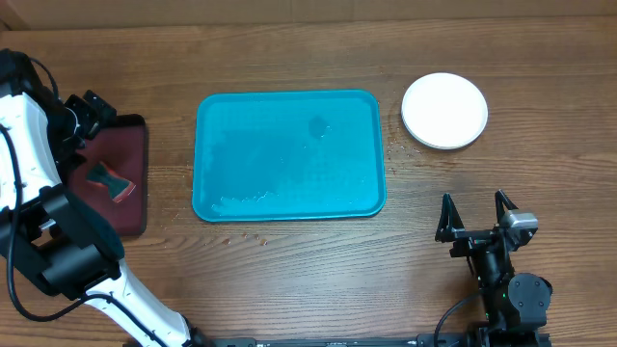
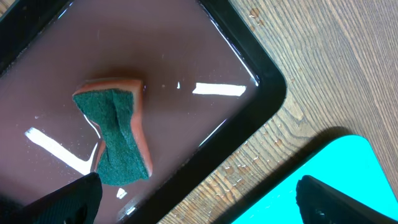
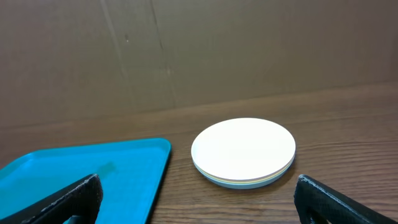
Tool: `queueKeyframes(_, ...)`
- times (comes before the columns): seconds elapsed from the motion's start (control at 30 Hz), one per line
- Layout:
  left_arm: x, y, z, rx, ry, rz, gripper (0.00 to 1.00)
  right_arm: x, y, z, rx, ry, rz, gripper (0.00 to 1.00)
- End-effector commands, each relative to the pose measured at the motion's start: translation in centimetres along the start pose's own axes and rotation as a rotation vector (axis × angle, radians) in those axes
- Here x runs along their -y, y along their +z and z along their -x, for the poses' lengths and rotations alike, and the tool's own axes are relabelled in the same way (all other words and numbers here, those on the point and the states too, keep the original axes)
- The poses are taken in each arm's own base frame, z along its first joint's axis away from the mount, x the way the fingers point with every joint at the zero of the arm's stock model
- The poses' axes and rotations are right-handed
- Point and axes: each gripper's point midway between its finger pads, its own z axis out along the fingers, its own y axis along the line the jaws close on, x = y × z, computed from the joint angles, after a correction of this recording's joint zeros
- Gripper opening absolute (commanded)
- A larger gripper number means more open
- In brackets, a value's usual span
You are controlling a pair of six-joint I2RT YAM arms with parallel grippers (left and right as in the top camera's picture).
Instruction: Clean dirty plates on tray and stack at the side
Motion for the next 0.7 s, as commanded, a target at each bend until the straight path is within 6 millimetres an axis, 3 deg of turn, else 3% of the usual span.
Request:
queueKeyframes(0.0,0.13,-0.66,0.06,0.012,0.018,-0.013,1.00,0.16,0.00,-0.19,0.004,-0.008,-0.007,1.00)
queueKeyframes(0.33,0.13,-0.66,0.06,0.012,0.018,-0.013,1.00,1.07,-0.03,-0.15,0.008,-0.019,-0.060,1.00)
queueKeyframes(0.67,0.13,-0.66,0.06,0.012,0.018,-0.013,1.00,1.01,-0.02,-0.16,0.002,-0.205,-0.057,1.00)
